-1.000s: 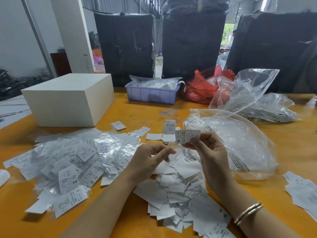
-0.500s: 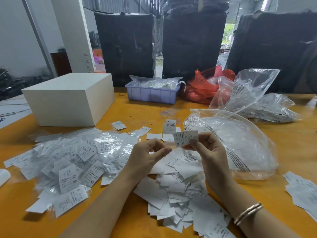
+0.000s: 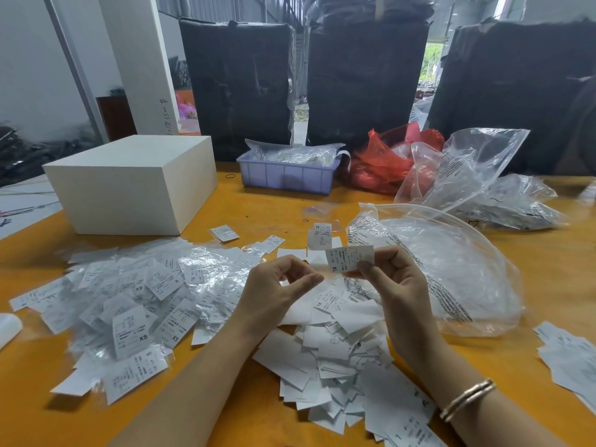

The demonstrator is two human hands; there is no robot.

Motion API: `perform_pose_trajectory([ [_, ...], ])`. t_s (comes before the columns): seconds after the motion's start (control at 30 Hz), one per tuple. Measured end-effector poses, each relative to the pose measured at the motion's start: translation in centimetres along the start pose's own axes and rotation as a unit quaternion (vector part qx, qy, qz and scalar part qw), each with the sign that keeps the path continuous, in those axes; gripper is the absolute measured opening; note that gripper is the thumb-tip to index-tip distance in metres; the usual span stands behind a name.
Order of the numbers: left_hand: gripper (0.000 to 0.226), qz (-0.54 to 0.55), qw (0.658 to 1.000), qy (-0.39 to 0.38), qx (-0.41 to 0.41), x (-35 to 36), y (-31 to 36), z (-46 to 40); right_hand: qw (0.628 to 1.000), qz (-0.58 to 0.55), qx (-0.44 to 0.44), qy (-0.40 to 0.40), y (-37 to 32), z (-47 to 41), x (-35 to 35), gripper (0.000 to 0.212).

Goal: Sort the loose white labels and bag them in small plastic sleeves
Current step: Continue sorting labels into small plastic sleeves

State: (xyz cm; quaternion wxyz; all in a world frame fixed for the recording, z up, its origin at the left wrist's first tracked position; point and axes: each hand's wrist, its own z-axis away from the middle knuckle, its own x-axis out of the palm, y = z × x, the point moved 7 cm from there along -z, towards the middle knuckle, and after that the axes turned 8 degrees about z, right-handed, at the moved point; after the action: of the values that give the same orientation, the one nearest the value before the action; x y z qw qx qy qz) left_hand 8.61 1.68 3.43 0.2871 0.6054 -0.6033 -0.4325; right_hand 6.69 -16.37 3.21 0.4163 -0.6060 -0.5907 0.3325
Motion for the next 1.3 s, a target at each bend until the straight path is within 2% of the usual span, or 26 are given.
perform_pose_trajectory([
  [0.1,0.015,-0.001,1.000,0.002,-0.001,0.0,0.0,0.0,0.999,0.028,-0.012,-0.010,-0.2,0.1,0.2,0.005],
  [0.23,0.015,-0.016,1.000,0.004,0.010,0.0,0.2,0.0,0.999,-0.009,-0.033,0.032,-0.9,0.0,-0.5,0.005],
  [0.33,0.015,-0.018,1.000,0.004,0.011,0.0,0.3,-0.1,0.999,-0.013,-0.035,0.027,-0.9,0.0,-0.3,0.006],
  [0.57,0.016,-0.009,1.000,0.008,0.006,-0.2,0.4,0.0,0.995,0.082,-0.053,-0.007,-0.6,-0.2,0.1,0.006],
  [0.67,0.012,-0.013,1.000,0.006,-0.003,-0.2,0.2,0.0,0.990,0.126,-0.068,-0.020,-0.7,-0.2,0.1,0.013],
  [0.87,0.014,-0.020,1.000,-0.012,-0.001,0.2,-0.1,0.0,0.950,0.278,-0.125,-0.065,-1.3,0.6,1.8,0.035],
  [0.93,0.015,-0.026,1.000,-0.011,0.002,0.2,-0.1,0.0,0.930,0.326,-0.159,-0.058,-1.7,0.9,2.5,0.032],
  [1.07,0.011,-0.022,1.000,-0.004,0.004,0.3,0.0,0.1,0.906,0.382,-0.179,-0.047,-1.5,1.2,3.4,0.010],
  [1.13,0.010,-0.015,1.000,-0.006,0.007,0.4,0.1,0.1,0.891,0.411,-0.186,-0.045,-1.3,1.2,3.5,0.014],
  [1.2,0.012,-0.006,1.000,0.004,0.000,0.2,-0.1,0.1,0.893,0.409,-0.184,-0.036,-1.4,1.2,3.4,0.021],
  [1.3,0.009,-0.019,0.999,0.028,-0.009,-0.2,-0.3,0.1,0.897,0.400,-0.164,-0.095,-1.1,1.3,4.1,0.037],
])
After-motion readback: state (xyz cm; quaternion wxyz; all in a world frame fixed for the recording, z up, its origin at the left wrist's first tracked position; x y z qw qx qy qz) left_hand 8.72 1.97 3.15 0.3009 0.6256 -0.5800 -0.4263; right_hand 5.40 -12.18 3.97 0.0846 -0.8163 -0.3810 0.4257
